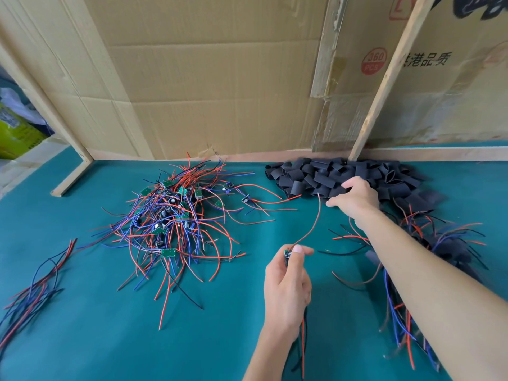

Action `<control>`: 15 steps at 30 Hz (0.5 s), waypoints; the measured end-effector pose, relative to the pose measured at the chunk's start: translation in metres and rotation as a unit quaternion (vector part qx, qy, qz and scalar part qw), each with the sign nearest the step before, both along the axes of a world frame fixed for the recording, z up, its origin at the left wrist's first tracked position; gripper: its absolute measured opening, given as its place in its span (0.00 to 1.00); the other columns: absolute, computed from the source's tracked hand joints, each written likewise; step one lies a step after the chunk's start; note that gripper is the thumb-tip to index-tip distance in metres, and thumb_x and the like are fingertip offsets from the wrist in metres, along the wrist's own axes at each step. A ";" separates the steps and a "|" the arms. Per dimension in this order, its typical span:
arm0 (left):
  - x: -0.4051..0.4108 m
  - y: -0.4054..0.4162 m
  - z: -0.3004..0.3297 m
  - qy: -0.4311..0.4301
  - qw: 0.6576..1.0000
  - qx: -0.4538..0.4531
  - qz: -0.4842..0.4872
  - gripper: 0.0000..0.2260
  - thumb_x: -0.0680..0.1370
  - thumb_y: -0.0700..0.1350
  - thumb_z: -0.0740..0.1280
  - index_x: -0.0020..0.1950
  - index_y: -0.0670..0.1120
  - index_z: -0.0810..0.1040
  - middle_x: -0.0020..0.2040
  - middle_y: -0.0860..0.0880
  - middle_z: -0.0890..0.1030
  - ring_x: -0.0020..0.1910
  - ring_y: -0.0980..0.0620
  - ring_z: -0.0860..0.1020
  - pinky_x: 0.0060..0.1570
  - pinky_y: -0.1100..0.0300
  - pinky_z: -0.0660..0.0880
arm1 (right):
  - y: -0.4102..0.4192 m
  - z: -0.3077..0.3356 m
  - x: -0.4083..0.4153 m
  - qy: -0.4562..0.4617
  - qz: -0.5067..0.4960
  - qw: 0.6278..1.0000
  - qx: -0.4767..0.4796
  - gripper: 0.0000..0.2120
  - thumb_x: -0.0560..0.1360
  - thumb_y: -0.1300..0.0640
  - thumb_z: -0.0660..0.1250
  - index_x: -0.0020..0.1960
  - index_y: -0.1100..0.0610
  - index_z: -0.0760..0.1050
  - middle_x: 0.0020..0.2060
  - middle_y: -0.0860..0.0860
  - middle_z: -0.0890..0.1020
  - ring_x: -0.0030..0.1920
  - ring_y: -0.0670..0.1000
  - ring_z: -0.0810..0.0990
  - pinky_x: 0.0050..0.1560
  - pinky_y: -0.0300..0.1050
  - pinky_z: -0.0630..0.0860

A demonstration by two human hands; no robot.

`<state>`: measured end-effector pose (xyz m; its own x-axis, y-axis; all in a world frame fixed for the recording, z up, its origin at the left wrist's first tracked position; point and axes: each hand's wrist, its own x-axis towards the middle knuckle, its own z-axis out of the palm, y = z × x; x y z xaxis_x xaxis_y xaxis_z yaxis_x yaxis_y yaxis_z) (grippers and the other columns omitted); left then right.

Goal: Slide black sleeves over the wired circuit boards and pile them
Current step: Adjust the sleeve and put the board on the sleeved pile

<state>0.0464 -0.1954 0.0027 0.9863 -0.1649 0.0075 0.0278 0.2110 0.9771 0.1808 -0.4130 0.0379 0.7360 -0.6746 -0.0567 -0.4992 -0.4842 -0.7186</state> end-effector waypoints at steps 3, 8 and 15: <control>0.000 0.000 0.000 -0.001 1.000 0.000 0.007 0.17 0.74 0.65 0.63 0.46 0.53 0.81 0.23 0.49 0.65 0.22 0.50 0.61 0.25 0.62 0.61 | 0.009 0.013 -0.019 -0.066 -0.024 0.997 0.021 0.29 0.66 0.57 0.83 0.62 0.53 0.75 0.60 0.56 0.80 0.59 0.60 0.78 0.52 0.51 0.76; -0.002 -0.004 0.003 -0.015 0.999 0.016 0.032 0.15 0.77 0.64 0.60 0.48 0.57 0.80 0.24 0.49 0.70 0.24 0.50 0.65 0.26 0.60 0.63 | 0.057 0.017 -0.092 -0.188 0.072 0.971 0.127 0.26 0.62 0.60 0.84 0.53 0.44 0.75 0.42 0.50 0.81 0.40 0.49 0.79 0.39 0.45 0.71; -0.004 -0.005 0.002 -0.022 0.998 0.047 0.046 0.13 0.85 0.51 0.61 0.41 0.49 0.73 0.26 0.46 0.68 0.25 0.50 0.63 0.25 0.61 0.62 | 0.090 -0.001 -0.139 -0.138 0.237 0.927 0.258 0.21 0.58 0.66 0.74 0.44 0.48 0.73 0.41 0.57 0.80 0.35 0.52 0.71 0.42 0.52 0.72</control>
